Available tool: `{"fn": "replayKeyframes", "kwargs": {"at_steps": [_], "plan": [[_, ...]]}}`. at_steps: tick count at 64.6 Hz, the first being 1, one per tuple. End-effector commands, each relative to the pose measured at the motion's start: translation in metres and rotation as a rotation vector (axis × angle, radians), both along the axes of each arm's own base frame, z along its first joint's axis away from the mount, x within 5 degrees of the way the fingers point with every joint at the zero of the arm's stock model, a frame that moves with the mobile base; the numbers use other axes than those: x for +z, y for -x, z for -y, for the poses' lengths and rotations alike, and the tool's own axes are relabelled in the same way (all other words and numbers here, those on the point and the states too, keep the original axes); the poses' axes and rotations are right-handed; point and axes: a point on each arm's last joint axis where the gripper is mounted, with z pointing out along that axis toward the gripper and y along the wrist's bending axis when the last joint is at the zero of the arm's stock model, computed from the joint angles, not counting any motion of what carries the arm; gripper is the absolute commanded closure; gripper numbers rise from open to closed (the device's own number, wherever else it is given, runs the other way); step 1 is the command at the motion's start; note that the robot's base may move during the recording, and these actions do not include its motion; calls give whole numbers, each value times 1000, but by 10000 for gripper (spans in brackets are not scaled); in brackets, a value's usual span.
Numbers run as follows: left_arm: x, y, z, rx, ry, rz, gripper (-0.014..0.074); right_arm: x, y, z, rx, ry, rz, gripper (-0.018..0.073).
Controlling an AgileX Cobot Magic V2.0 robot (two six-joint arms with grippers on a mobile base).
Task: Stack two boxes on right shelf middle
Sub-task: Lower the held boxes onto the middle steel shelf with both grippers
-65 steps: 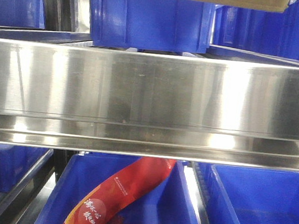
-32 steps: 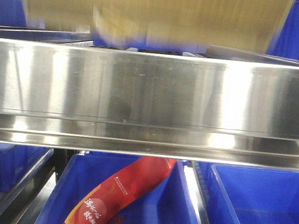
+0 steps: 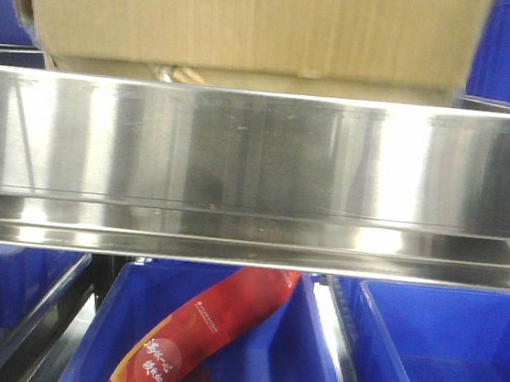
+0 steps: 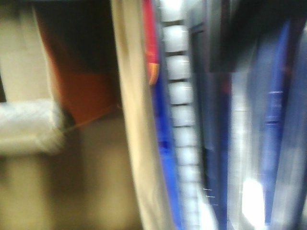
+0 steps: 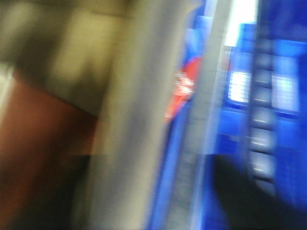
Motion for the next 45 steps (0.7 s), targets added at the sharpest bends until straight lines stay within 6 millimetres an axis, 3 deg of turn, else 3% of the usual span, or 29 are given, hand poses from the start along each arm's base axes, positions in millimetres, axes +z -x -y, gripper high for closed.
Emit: {"fn": "replayKeyframes", "kwargs": {"at_steps": [1,15,22,29,38,45], "plan": [[7,4,-3,6,5,25,22,13,4,3,0,8,41,-10],[37,32,-11,1,40,104,157,44,31,9,7,-5,104,71],[58,54,-17,0,61,163,276,64,53,15,9,-15,153,210],[69,77,-24,-2,74,197,453,77,75,20,8,-25,195,429],[65,108,-33,-2,69,181,702,77,100,26,6,-29,230,707],[50,130,-39,-14,68,180,708,68,119,31,1,-31,252,709]]}}
